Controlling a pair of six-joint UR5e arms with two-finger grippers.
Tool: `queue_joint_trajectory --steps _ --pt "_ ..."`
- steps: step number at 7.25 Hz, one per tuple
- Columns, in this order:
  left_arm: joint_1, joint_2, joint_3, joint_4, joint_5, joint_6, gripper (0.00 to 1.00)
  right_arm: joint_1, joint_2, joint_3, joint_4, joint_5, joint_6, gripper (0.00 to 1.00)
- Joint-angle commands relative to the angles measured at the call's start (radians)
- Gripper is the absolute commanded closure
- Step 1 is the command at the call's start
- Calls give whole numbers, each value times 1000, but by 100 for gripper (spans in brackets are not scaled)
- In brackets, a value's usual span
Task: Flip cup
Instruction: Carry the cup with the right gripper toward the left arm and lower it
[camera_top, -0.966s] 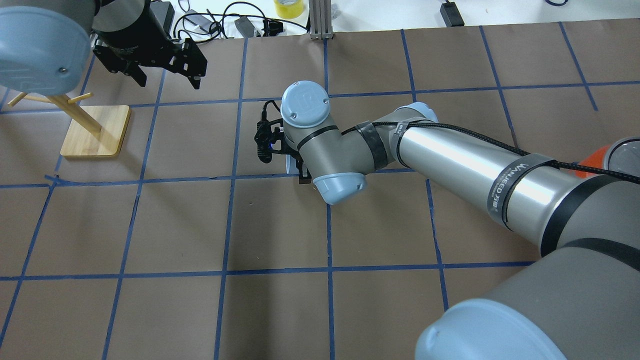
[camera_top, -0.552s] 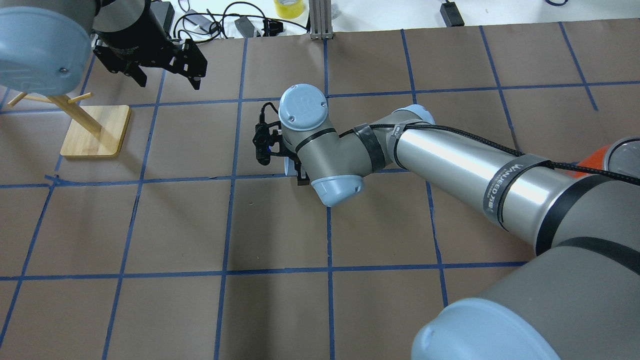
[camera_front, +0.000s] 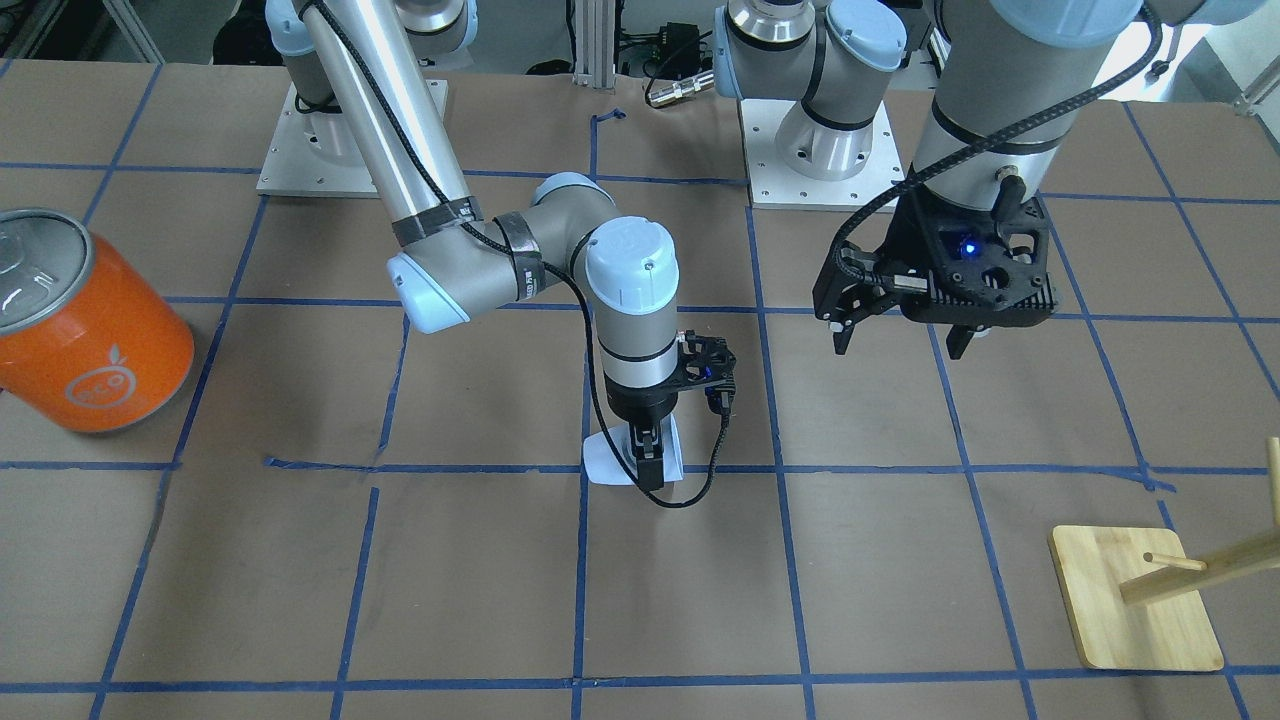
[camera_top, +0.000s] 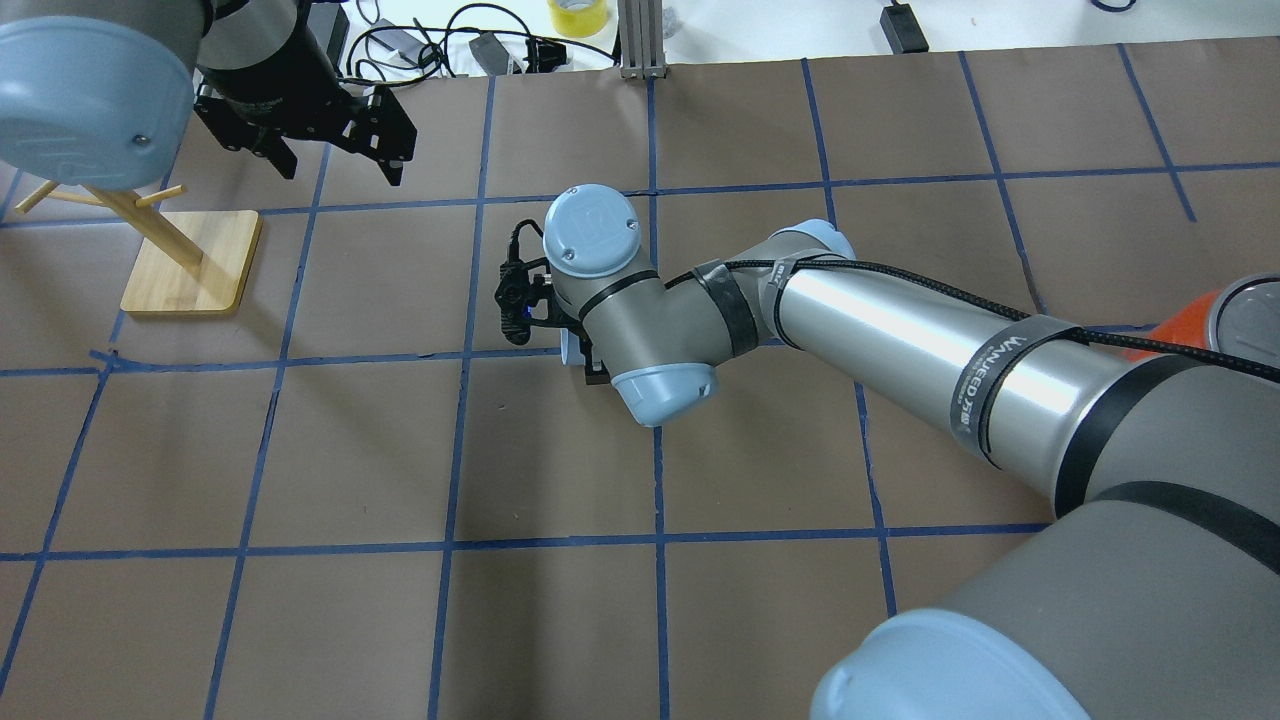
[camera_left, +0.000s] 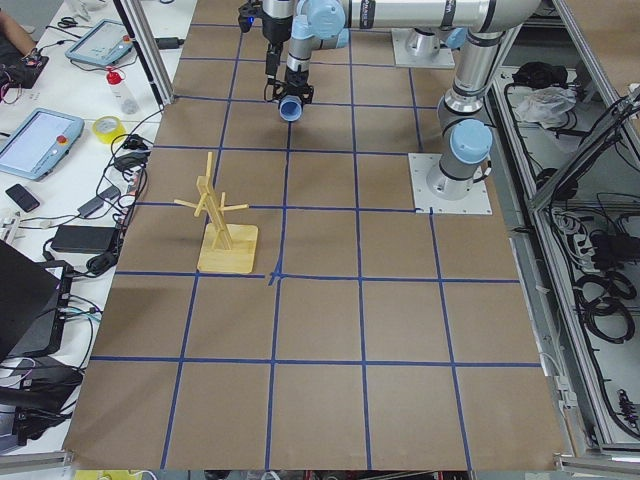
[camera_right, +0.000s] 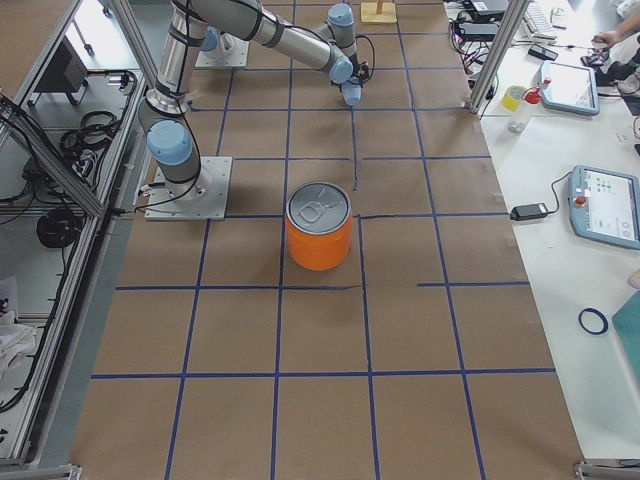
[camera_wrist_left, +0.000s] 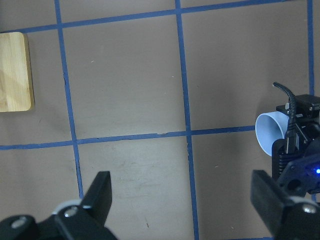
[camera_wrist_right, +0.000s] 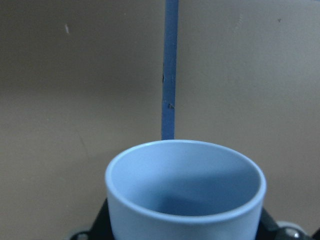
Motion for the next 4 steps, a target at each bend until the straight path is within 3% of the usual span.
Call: queue_joint_trajectory --steps 1,2,4 --pt "-1 3 -26 3 -5 -1 0 0 0 4 -8 -31 2 46" --pt "1 3 -29 4 -5 -3 0 0 -3 3 -10 -85 3 35" --pt "10 0 -28 16 -7 0 0 0 3 1 -8 -72 2 23"
